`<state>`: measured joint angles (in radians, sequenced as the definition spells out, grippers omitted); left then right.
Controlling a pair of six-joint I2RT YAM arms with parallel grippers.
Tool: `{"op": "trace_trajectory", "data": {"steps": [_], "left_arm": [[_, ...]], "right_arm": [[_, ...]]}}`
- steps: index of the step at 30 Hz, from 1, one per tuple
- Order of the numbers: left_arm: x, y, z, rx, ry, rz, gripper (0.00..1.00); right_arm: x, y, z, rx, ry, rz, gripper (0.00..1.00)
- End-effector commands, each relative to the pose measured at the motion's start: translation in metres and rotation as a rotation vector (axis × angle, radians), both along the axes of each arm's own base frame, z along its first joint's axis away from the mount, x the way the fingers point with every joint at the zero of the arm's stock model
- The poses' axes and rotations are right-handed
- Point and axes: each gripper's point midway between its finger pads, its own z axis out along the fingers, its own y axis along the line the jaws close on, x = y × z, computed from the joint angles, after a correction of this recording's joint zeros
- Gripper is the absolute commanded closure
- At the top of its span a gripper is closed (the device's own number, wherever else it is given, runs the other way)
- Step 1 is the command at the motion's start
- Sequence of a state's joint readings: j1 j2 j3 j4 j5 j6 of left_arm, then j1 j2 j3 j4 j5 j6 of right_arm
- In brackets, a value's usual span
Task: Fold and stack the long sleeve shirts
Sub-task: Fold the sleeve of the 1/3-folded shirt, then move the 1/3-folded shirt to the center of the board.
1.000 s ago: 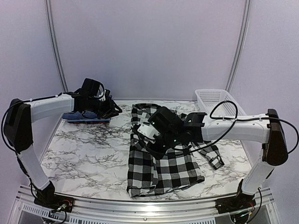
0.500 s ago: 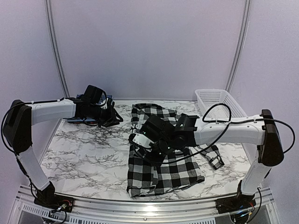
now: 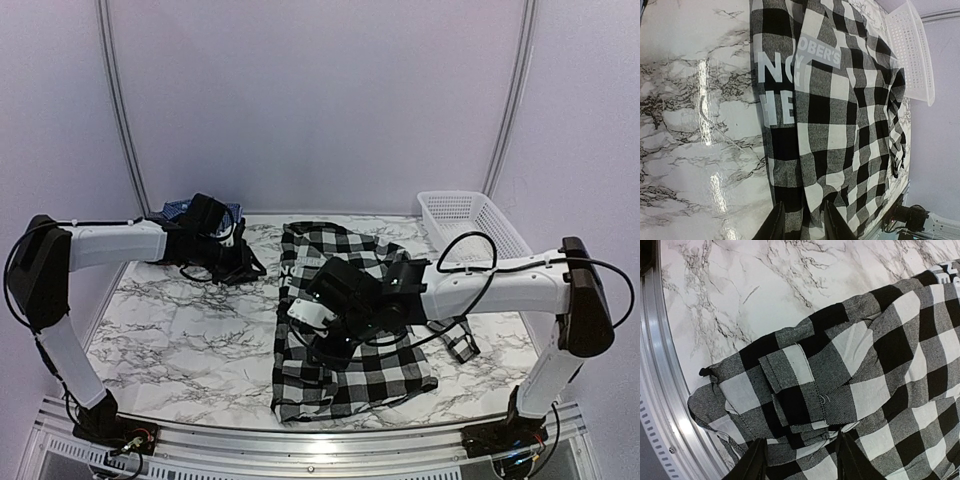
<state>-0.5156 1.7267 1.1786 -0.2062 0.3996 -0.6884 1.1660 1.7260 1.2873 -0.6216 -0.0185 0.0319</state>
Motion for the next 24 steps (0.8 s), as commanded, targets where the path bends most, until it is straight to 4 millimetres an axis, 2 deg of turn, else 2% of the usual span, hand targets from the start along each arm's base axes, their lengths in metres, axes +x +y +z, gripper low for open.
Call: {"op": "trace_trajectory", "data": {"steps": [1, 3, 6, 9, 11, 17, 24], "left_arm": [[-0.018, -0.007, -0.005, 0.015, 0.0, -0.04, 0.72], [-0.031, -0.013, -0.013, 0.029, 0.014, -0.066, 0.71], [-0.051, -0.02, -0.027, 0.05, 0.041, -0.103, 0.68], [-0.071, -0.02, -0.04, 0.072, 0.069, -0.122, 0.66], [-0.084, -0.018, -0.047, 0.08, 0.085, -0.129, 0.66], [-0.124, -0.023, -0.063, 0.077, 0.125, -0.181, 0.59], [-0.144, -0.038, -0.072, 0.045, 0.159, -0.228, 0.52]], "right_arm": [[0.011, 0.004, 0.032, 0.129, -0.009, -0.072, 0.57], [0.021, -0.001, 0.03, 0.14, -0.001, -0.129, 0.6], [0.034, 0.001, 0.021, 0.152, 0.013, -0.205, 0.69], [0.053, 0.002, 0.011, 0.164, 0.008, -0.29, 0.84], [0.062, 0.004, 0.006, 0.196, 0.025, -0.324, 0.89], [0.065, 0.011, -0.014, 0.221, 0.072, -0.343, 0.92], [0.062, -0.004, -0.051, 0.176, 0.108, -0.382, 0.92]]}}
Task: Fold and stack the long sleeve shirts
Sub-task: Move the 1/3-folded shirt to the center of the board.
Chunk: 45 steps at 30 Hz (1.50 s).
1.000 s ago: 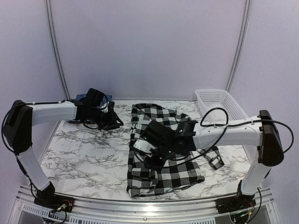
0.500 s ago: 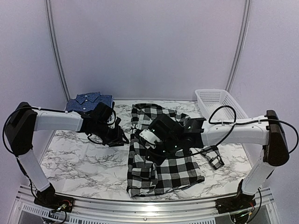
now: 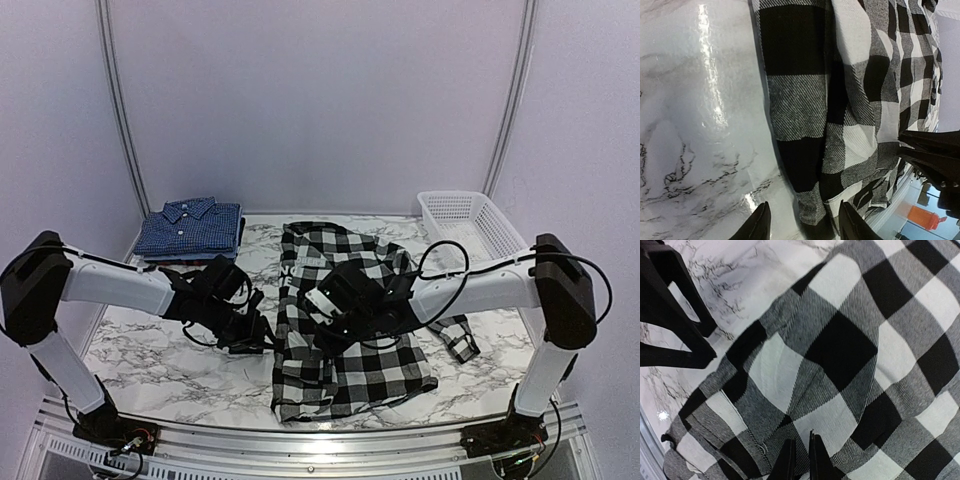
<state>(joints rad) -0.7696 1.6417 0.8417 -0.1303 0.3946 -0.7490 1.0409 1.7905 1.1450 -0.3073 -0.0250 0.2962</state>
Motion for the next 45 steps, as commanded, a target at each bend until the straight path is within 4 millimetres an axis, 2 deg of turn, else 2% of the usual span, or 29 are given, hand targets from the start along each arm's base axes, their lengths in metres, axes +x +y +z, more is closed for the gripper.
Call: {"op": "trace_trajectory", "data": {"steps": [1, 5, 9, 13, 16, 20, 22, 24, 29, 33, 39, 45], "left_arm": [[-0.007, -0.014, 0.005, -0.051, -0.003, -0.023, 0.52], [-0.028, -0.015, -0.01, -0.023, 0.044, -0.048, 0.51], [-0.046, -0.015, -0.022, 0.006, 0.077, -0.07, 0.54], [-0.052, -0.015, -0.024, 0.014, 0.085, -0.075, 0.57], [-0.054, -0.02, -0.026, 0.015, 0.094, -0.076, 0.67], [-0.049, -0.021, -0.031, 0.027, 0.105, -0.03, 0.91], [-0.045, -0.022, -0.032, 0.029, 0.108, -0.005, 0.99], [-0.04, -0.018, -0.033, 0.035, 0.104, 0.02, 1.0], [-0.022, 0.009, -0.035, 0.087, 0.097, 0.058, 1.0], [-0.01, 0.038, -0.039, 0.132, 0.106, 0.078, 1.0], [-0.003, 0.077, -0.051, 0.208, 0.125, 0.114, 1.0], [0.006, 0.107, -0.047, 0.279, 0.093, 0.153, 1.0]], "right_arm": [[0.002, -0.004, -0.016, 0.018, 0.027, -0.042, 0.92], [-0.001, -0.011, -0.027, 0.008, 0.043, -0.058, 0.9], [-0.003, -0.013, -0.033, 0.006, 0.054, -0.066, 0.89], [-0.002, -0.012, -0.028, 0.017, 0.051, -0.07, 0.85], [0.001, -0.009, -0.017, 0.033, 0.037, -0.074, 0.81], [0.01, -0.005, 0.008, 0.064, -0.007, -0.086, 0.75], [0.024, -0.009, 0.018, 0.065, -0.051, -0.128, 0.72], [0.035, -0.014, 0.027, 0.082, -0.065, -0.162, 0.71], [0.074, -0.034, 0.051, 0.13, -0.103, -0.255, 0.68], [0.104, -0.055, 0.06, 0.168, -0.111, -0.323, 0.68], [0.141, -0.085, 0.057, 0.188, -0.115, -0.429, 0.67], [0.156, -0.102, 0.048, 0.178, -0.11, -0.479, 0.67]]}}
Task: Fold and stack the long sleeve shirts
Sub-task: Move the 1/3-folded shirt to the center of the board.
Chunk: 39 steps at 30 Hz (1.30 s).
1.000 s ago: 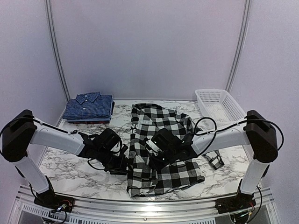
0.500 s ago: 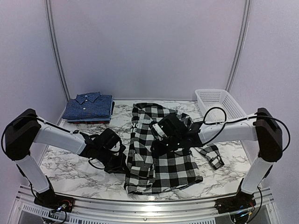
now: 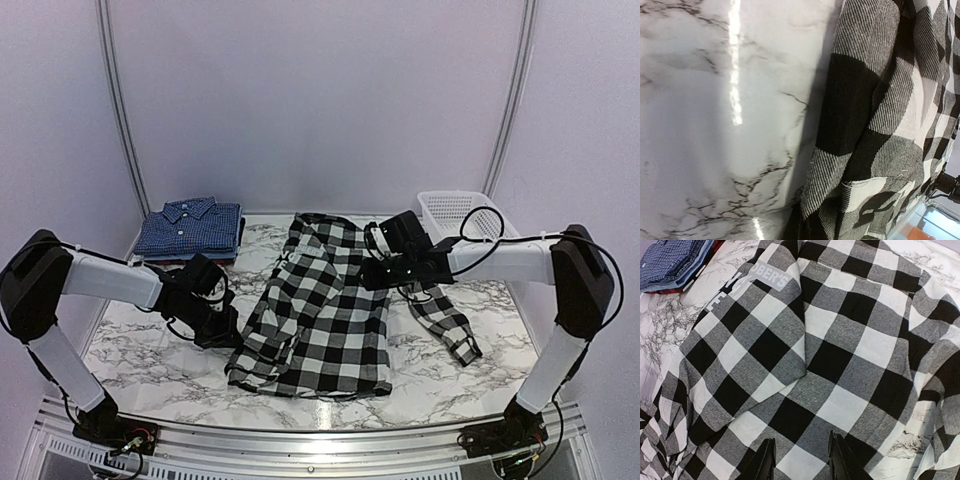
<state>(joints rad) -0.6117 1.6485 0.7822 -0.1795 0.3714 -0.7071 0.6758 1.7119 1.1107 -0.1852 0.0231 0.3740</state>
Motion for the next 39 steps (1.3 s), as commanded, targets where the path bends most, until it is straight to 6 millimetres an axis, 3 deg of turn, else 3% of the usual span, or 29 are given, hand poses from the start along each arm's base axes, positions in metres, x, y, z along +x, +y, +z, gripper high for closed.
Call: {"op": "trace_trajectory", "data": {"steps": [1, 6, 14, 23, 30, 32, 34, 39], "left_arm": [[-0.015, 0.051, -0.018, 0.186, 0.048, 0.021, 1.0], [-0.009, 0.058, -0.015, 0.194, 0.04, 0.022, 1.0], [-0.004, 0.054, -0.009, 0.182, 0.023, 0.006, 0.89], [-0.002, 0.053, -0.006, 0.184, 0.025, 0.002, 0.87], [-0.002, 0.054, -0.004, 0.194, 0.018, -0.003, 0.86], [-0.001, 0.054, -0.004, 0.196, 0.016, -0.005, 0.85], [0.001, 0.054, -0.001, 0.195, 0.008, -0.007, 0.84], [0.01, 0.055, 0.01, 0.218, -0.035, -0.016, 0.73]], "right_arm": [[0.011, 0.003, 0.005, 0.051, -0.004, -0.007, 0.67], [-0.015, 0.009, -0.016, 0.062, 0.066, 0.049, 0.67], [-0.09, 0.027, -0.03, 0.045, 0.114, 0.125, 0.67], [-0.165, 0.011, -0.064, 0.015, 0.228, 0.149, 0.66], [-0.22, 0.017, -0.084, -0.031, 0.308, 0.213, 0.66], [-0.228, 0.017, -0.082, -0.038, 0.32, 0.217, 0.66], [-0.222, 0.011, -0.073, -0.044, 0.286, 0.179, 0.66], [-0.187, -0.005, -0.037, -0.036, 0.184, 0.069, 0.63]]}}
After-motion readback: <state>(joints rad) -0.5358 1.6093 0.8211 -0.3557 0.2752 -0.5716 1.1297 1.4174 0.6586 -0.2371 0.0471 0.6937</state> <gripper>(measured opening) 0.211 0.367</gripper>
